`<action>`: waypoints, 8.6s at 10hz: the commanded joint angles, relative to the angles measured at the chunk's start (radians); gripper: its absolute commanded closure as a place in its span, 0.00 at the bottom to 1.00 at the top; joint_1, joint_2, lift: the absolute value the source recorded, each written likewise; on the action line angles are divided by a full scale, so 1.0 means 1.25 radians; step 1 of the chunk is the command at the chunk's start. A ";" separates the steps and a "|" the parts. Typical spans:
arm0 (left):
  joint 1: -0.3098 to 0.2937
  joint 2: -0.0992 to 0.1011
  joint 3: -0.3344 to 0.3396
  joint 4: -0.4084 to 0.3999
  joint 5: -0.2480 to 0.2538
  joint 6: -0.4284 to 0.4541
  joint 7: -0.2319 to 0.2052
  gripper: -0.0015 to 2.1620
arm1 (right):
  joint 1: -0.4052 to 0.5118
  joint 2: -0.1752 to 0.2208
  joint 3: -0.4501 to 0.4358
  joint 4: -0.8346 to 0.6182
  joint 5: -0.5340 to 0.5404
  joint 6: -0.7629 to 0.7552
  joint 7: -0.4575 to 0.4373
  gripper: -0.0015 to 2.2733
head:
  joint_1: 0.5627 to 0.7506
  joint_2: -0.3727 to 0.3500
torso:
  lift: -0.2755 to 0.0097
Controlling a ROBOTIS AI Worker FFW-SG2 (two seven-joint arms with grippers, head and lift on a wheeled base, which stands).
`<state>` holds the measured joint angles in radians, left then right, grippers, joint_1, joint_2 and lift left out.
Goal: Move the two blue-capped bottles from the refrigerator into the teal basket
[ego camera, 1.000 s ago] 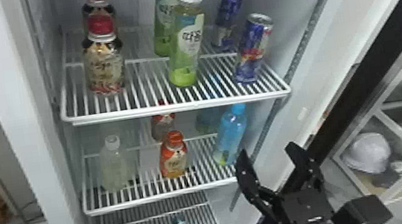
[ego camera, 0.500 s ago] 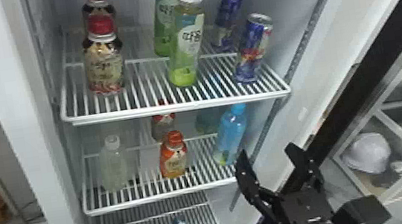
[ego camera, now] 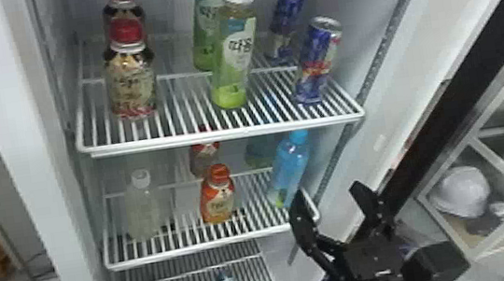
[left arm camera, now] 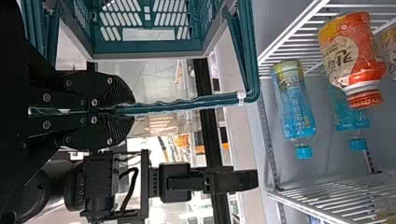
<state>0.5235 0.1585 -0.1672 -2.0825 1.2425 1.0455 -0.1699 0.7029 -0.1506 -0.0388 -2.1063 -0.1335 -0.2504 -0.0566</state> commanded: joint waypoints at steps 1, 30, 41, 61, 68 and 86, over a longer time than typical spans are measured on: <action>-0.001 0.000 0.000 0.000 0.000 0.000 0.001 0.51 | -0.018 -0.002 0.003 0.027 0.001 0.000 0.000 0.05 | 0.70 0.03 | 0.49; -0.005 0.001 -0.004 0.000 0.006 0.000 0.000 0.51 | -0.413 -0.018 0.015 0.475 0.023 -0.049 -0.009 0.30 | 0.70 0.03 | 0.49; -0.005 0.000 -0.002 0.000 0.009 -0.004 0.000 0.51 | -0.117 -0.027 0.010 0.088 -0.054 0.008 0.015 0.29 | 0.70 0.03 | 0.49; 0.007 -0.002 0.007 0.000 0.010 -0.008 -0.003 0.51 | 0.144 -0.076 -0.003 -0.211 -0.098 0.395 0.134 0.28 | 0.70 0.03 | 0.49; 0.009 -0.003 0.010 0.000 0.012 -0.010 -0.004 0.51 | 0.072 -0.050 -0.044 -0.083 -0.025 0.320 0.232 0.21 | 0.70 0.03 | 0.49; 0.005 -0.004 0.009 0.000 0.011 -0.010 -0.003 0.51 | -0.125 -0.013 -0.068 0.145 -0.013 0.098 0.287 0.08 | 0.70 0.03 | 0.49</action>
<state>0.5300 0.1534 -0.1565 -2.0826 1.2563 1.0332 -0.1734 0.5624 -0.1680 -0.1270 -1.9435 -0.1503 -0.1147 0.3023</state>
